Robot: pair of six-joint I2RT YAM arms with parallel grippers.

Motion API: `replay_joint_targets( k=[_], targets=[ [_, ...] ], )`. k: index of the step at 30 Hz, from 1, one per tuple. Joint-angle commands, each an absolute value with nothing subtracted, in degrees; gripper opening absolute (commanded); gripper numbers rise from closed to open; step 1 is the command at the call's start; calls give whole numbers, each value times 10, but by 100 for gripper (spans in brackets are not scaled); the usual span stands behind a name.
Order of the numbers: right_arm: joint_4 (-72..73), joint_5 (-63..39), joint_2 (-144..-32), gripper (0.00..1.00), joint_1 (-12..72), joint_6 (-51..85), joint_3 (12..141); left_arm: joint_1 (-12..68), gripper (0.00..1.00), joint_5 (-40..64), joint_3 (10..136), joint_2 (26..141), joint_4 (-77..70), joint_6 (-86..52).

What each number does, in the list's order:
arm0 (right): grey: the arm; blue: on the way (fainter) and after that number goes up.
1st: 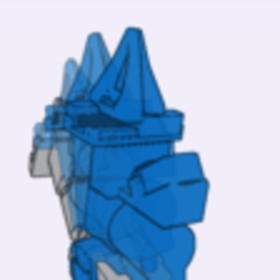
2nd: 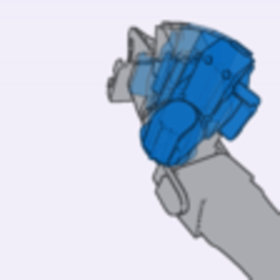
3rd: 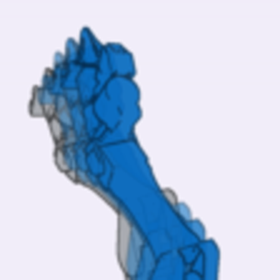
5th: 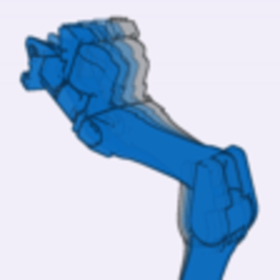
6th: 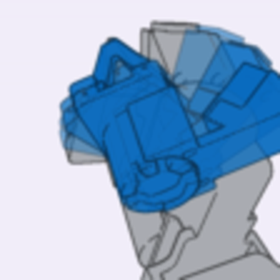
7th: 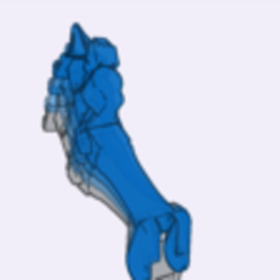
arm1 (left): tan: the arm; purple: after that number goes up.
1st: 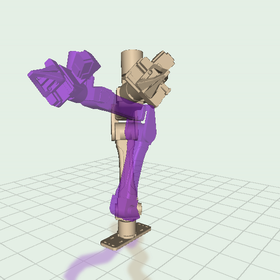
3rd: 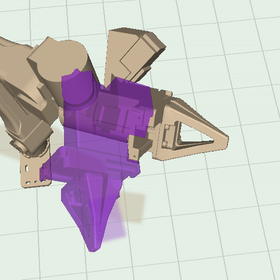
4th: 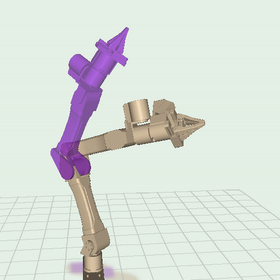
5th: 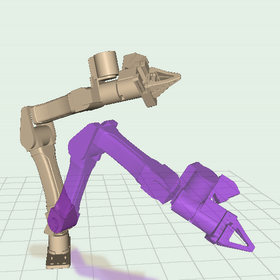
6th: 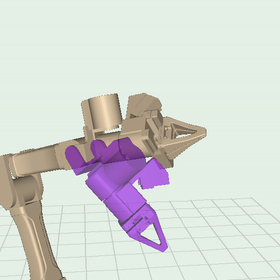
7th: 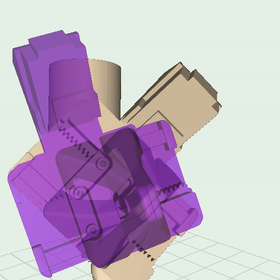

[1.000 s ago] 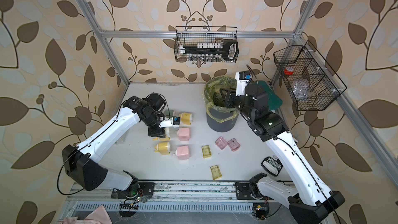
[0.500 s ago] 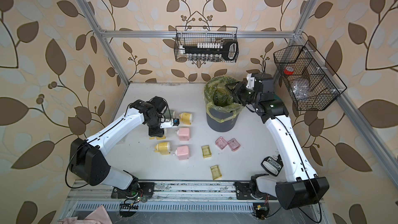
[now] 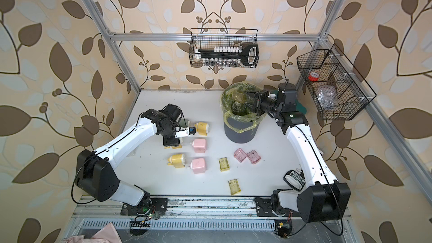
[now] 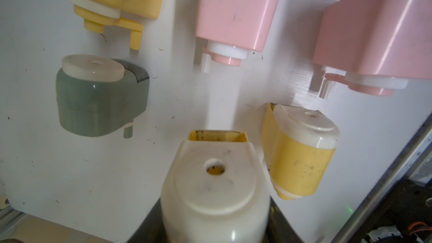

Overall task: Take out the pencil sharpener tray and clean the shavings
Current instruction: Pour the shavings into the trash bin.

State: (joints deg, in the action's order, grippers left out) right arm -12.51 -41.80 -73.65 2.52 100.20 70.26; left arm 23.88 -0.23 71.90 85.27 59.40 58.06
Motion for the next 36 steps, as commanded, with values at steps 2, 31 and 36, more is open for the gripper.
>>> replay_joint_targets(
  k=[2,31,36],
  targets=[
    [-68,-436,-728,0,19,1077,680,232,0,13,716,849,582,577],
    [-105,-407,-655,0,16,748,695,234,0,22,694,853,558,578],
    [-105,-362,-613,0,20,580,650,234,0,15,685,865,545,577]
  ],
)
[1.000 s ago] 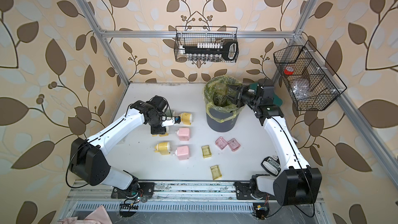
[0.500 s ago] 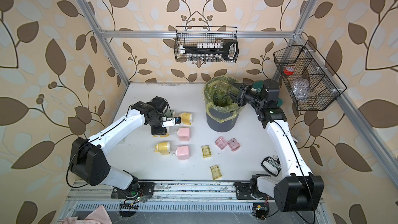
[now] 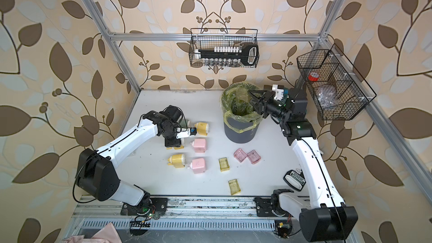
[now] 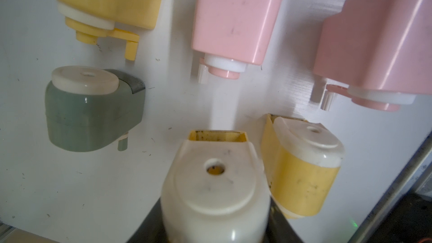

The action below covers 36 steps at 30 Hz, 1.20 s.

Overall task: Take out the pencil sharpener tray and clean the shavings
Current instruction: Pour the shavings into the trash bin, then place the pencil sharpener at the center of the board.

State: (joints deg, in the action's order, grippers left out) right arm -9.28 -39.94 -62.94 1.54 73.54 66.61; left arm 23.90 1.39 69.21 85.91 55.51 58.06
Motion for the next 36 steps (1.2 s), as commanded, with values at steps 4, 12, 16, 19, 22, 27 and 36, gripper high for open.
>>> replay_joint_targets(
  k=[4,12,16,19,22,27,36],
  targets=[
    [-215,-276,-580,0,54,395,665,234,0,-5,673,873,523,572],
    [-270,-101,-478,0,144,212,630,232,0,-14,677,905,512,572],
    [-192,-24,-356,0,182,199,525,230,0,-15,685,920,509,577],
    [-202,-22,-295,0,188,183,482,229,0,-13,689,930,504,580],
    [-287,-18,-275,0,196,169,477,230,14,-13,689,941,497,578],
    [-347,6,-222,0,198,181,444,229,24,-7,694,958,490,573],
    [-366,1,-224,0,203,250,421,229,44,1,703,977,493,567]
  ],
)
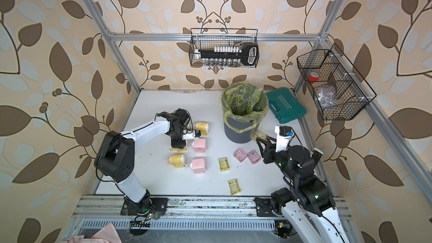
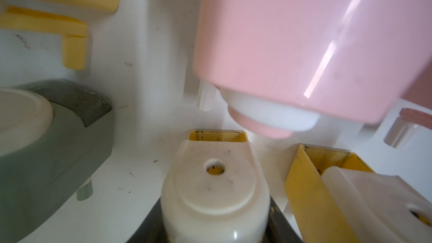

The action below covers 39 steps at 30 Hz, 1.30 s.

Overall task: Take out the pencil sharpener tray and clean the shavings
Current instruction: Place the pencil sharpener at the center of the board.

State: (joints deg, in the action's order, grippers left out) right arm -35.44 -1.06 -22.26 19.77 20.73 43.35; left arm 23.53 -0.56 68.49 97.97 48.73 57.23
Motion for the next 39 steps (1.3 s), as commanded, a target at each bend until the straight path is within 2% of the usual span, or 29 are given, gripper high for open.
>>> replay_joint_targets(
  k=[1,7,11,15,17,23,29,39],
  targets=[
    [-366,-8,-225,0,205,267,416,229,46,5,699,976,494,568],
    [-402,15,-218,0,208,337,390,229,57,32,697,963,495,559],
    [-411,-6,-221,0,212,396,371,229,60,29,690,961,491,562],
    [-426,12,-222,0,214,383,367,229,67,31,691,959,490,558],
    [-431,28,-220,0,215,376,362,230,98,32,693,954,492,557],
    [-488,72,-238,0,217,414,336,237,99,31,711,925,502,547],
    [-490,69,-279,0,232,444,321,253,99,9,709,849,501,535],
    [-452,195,-240,0,383,518,267,299,99,0,670,681,439,470]
  ],
)
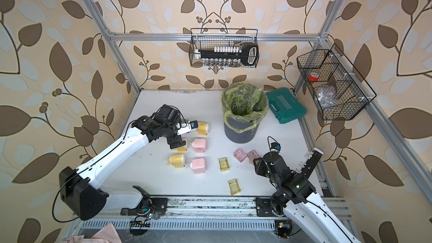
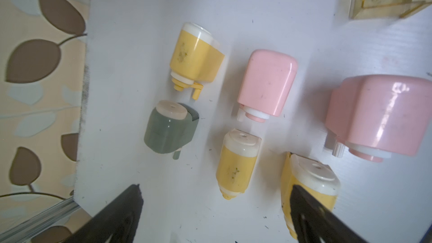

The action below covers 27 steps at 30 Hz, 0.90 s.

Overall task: Take out the pencil sharpener tray and clean the shavings
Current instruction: Place the pencil sharpener at the center of the board, then place the container at the center of the board.

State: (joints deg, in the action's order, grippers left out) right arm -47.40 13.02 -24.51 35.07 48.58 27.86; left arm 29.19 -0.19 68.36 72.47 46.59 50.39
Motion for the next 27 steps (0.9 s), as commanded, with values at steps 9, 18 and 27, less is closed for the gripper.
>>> replay_joint_targets(
  k=[9,18,27],
  targets=[
    [-386,361,-326,0,564,552,246,300,99,3,631,575,405,420],
    [-388,482,-393,0,701,610,237,300,99,-12,595,510,417,400],
    [-409,473,-376,9,705,634,221,299,99,-7,576,493,398,388]
  ],
)
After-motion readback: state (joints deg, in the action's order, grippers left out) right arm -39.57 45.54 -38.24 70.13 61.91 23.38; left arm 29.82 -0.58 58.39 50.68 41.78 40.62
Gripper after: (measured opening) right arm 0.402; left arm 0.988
